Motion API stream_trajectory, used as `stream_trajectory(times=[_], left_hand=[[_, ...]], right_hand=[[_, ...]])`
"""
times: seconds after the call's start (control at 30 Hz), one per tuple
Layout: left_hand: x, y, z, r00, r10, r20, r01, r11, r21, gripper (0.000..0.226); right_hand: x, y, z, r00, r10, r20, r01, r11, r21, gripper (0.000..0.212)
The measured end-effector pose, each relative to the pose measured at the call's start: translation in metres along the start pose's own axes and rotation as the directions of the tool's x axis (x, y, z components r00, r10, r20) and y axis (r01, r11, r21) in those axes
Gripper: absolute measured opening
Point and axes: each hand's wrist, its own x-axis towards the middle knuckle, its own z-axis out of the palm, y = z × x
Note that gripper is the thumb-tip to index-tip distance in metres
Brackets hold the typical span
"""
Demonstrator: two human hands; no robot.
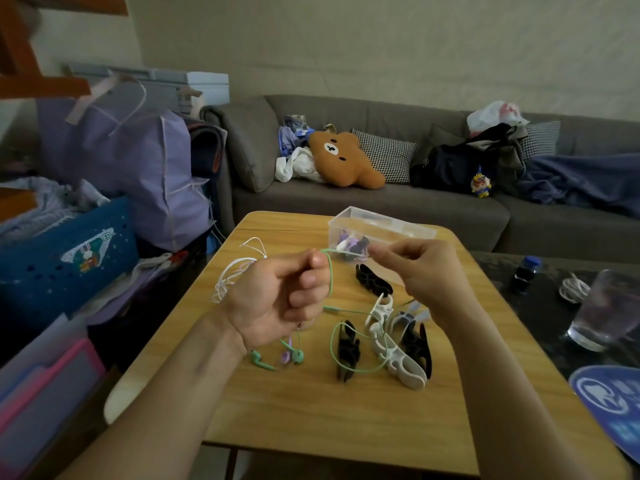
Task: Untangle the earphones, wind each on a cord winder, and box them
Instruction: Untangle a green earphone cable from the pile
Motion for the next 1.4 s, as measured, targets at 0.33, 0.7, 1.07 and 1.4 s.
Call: stream_trajectory(times=[0.33, 0.7, 1.07, 1.4], left_hand=[[0.010, 0.004, -0.016, 0.804, 0.415, -0.426, -0.361, 0.910, 0.205, 0.018], [0.006, -0.003, -0.006, 0.839, 0.371, -0.398, -0.146, 0.858, 0.492, 0.026], [-0.002, -0.007, 0.004, 0.996, 0.019, -0.090, 0.034, 0.833, 0.552, 0.025], [-0.009, 0.002, -0.001, 0.991, -0.136, -0.002, 0.123, 0.889, 0.442, 0.022]], right_hand=[[-0.016, -0.022, 0.030, 0.699, 0.088, 0.710, 0.185, 0.937, -0.298, 0.023], [-0.017, -0.036, 0.019, 0.786, -0.069, 0.614, 0.057, 0.998, 0.040, 0.032], [-0.014, -0.033, 0.014, 0.849, -0.066, 0.525, 0.041, 0.997, 0.058, 0.032], [-0.005, -0.013, 0.005, 0.959, -0.079, 0.272, 0.063, 0.996, 0.069, 0.023]])
